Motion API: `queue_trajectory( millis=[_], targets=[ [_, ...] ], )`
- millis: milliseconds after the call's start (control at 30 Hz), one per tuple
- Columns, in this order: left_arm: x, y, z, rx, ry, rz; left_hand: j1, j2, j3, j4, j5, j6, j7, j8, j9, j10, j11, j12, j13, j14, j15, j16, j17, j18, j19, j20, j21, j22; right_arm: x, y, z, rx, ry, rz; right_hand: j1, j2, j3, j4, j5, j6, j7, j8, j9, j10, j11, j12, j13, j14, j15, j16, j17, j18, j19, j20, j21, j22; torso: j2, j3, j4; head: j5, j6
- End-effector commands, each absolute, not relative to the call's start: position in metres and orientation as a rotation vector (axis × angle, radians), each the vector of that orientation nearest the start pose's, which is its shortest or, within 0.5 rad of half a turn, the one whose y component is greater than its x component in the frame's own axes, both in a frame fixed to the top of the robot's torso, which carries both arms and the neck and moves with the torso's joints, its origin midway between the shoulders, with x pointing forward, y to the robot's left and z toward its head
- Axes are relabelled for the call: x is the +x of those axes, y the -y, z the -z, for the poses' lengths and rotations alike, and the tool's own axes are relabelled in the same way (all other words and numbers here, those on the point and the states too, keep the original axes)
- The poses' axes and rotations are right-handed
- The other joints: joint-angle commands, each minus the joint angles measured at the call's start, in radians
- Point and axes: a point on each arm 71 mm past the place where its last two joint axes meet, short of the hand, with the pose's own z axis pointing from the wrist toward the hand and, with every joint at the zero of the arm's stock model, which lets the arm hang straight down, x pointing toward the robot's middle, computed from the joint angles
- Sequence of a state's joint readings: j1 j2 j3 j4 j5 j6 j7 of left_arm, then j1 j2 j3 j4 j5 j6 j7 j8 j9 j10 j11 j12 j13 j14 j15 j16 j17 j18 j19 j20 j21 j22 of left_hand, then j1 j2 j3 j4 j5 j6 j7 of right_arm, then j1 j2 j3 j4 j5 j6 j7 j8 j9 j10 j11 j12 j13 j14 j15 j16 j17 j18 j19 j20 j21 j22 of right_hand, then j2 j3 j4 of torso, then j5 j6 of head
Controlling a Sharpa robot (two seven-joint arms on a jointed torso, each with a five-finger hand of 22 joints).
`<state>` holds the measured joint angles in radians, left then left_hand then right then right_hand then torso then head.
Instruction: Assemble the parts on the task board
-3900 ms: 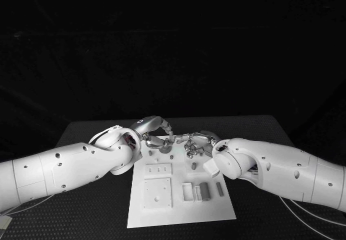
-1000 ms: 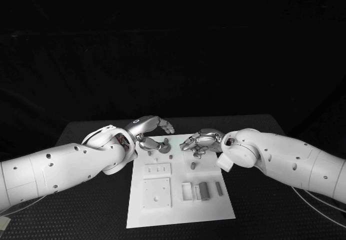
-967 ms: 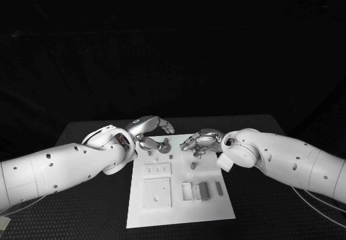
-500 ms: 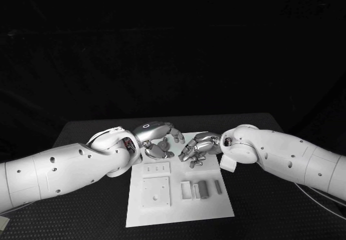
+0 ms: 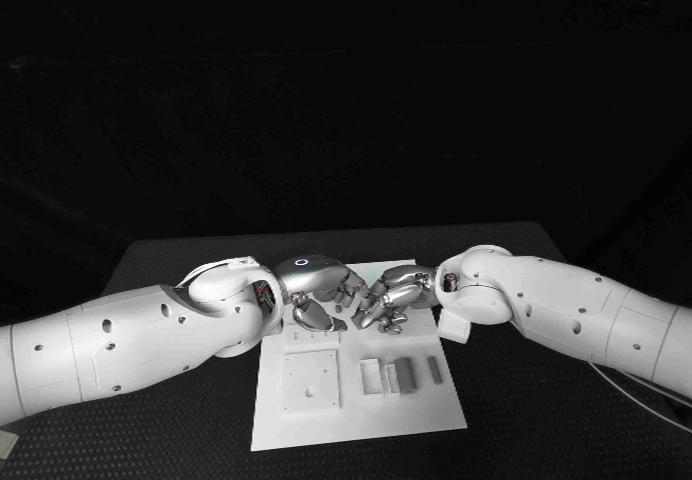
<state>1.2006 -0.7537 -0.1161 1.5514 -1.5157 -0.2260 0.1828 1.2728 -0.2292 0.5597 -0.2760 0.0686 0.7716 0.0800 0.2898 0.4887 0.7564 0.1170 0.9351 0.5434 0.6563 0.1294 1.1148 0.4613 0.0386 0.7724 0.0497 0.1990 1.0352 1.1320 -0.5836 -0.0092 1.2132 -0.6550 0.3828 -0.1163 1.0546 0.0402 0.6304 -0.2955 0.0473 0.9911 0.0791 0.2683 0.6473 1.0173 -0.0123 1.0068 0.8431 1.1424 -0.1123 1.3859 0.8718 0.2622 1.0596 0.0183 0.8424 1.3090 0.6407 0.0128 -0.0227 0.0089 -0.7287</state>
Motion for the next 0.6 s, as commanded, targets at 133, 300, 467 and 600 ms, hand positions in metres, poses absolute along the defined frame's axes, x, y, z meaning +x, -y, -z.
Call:
queue_trajectory(
  millis=[133, 300, 467, 600],
  targets=[
    [0.4466, -0.1268, 0.2081, 0.571, -1.715, 0.948, -0.042, 0.011, -0.049, 0.0, -0.008, 0.008, -0.01, 0.004, -0.008, 0.021, -0.053, 0.165, 0.084, 0.06, -0.077, 0.179, 0.084, 0.007, 0.121, -0.06, 0.053, 0.049, 0.4886, 0.1317, 0.2589, 0.293, -2.497, -1.251, 0.009, 0.0, 0.004, 0.0, 0.003, 0.029, 0.017, 0.017, 0.034, 0.006, 0.0, 0.006, 0.0, -0.001, -0.006, 0.007, 0.002, 0.0, 0.005, -0.005, 0.007, 0.02, 0.0, -0.0009, -0.0009, -0.003, -0.001],
    [0.4483, -0.1282, 0.2084, 0.557, -1.719, 0.946, -0.107, 0.03, -0.096, 0.017, -0.009, 0.016, -0.002, 0.007, -0.012, 0.036, -0.073, 0.204, 0.095, 0.081, -0.102, 0.213, 0.086, -0.001, 0.154, -0.087, 0.058, 0.067, 0.4861, 0.1293, 0.258, 0.277, -2.503, -1.258, 0.009, 0.0, 0.004, 0.001, 0.003, 0.029, 0.017, 0.017, 0.034, 0.006, 0.0, 0.006, 0.0, -0.001, -0.006, 0.007, 0.002, 0.0, 0.004, -0.005, 0.007, 0.02, 0.0, -0.0011, 0.0002, -0.001, -0.003],
    [0.4472, -0.1268, 0.2091, 0.564, -1.733, 0.95, -0.131, 0.054, -0.123, 0.018, -0.011, 0.047, 0.007, 0.018, -0.014, 0.067, -0.098, 0.232, 0.101, 0.115, -0.13, 0.24, 0.083, -0.006, 0.19, -0.111, 0.065, 0.081, 0.4848, 0.128, 0.2575, 0.266, -2.504, -1.261, 0.01, 0.0, 0.004, 0.0, 0.003, 0.029, 0.017, 0.017, 0.035, 0.006, -0.001, 0.006, 0.0, -0.001, -0.006, 0.008, 0.002, 0.0, 0.004, -0.006, 0.007, 0.02, 0.0, -0.0012, 0.0005, -0.003, -0.006],
    [0.4466, -0.1268, 0.21, 0.572, -1.747, 0.954, -0.135, 0.077, -0.13, 0.015, -0.011, 0.083, 0.022, 0.03, -0.015, 0.072, -0.104, 0.24, 0.1, 0.12, -0.139, 0.251, 0.079, -0.013, 0.2, -0.122, 0.06, 0.086, 0.4853, 0.1286, 0.2574, 0.27, -2.5, -1.258, 0.01, 0.0, 0.004, 0.0, 0.003, 0.029, 0.017, 0.018, 0.035, 0.007, -0.001, 0.006, 0.0, -0.001, -0.006, 0.008, 0.002, 0.0, 0.004, -0.006, 0.008, 0.02, 0.0, -0.0008, 0.0008, -0.002, -0.008]
  ],
)
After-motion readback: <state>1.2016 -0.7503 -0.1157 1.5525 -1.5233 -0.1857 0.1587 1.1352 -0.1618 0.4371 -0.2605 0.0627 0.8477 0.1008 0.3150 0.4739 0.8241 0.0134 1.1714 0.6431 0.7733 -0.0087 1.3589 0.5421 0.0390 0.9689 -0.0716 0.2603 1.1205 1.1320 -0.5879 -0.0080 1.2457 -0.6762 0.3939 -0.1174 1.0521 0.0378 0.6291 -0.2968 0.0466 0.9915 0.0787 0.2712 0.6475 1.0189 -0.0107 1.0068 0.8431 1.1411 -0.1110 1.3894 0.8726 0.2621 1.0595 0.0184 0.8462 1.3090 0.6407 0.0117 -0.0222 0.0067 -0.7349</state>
